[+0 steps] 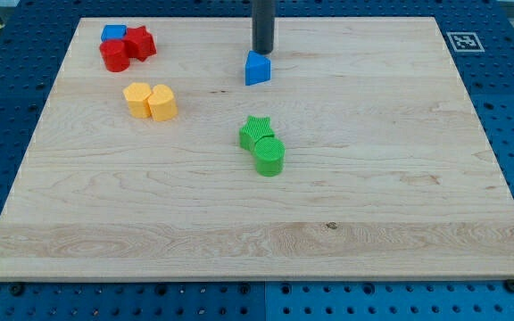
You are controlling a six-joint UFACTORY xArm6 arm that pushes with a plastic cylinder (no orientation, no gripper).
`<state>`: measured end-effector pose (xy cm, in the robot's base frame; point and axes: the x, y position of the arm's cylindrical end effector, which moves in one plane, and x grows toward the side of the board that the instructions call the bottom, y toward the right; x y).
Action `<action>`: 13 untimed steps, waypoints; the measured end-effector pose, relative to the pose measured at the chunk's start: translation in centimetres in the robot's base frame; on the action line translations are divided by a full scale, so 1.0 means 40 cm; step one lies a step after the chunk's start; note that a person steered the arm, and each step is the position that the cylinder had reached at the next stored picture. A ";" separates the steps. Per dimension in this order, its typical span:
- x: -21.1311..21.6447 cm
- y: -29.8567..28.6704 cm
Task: Place the blue triangle to the right of green circle
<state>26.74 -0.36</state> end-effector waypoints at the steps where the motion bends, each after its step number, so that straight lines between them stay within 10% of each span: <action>1: 0.073 -0.009; 13: 0.272 0.031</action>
<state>37.62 0.90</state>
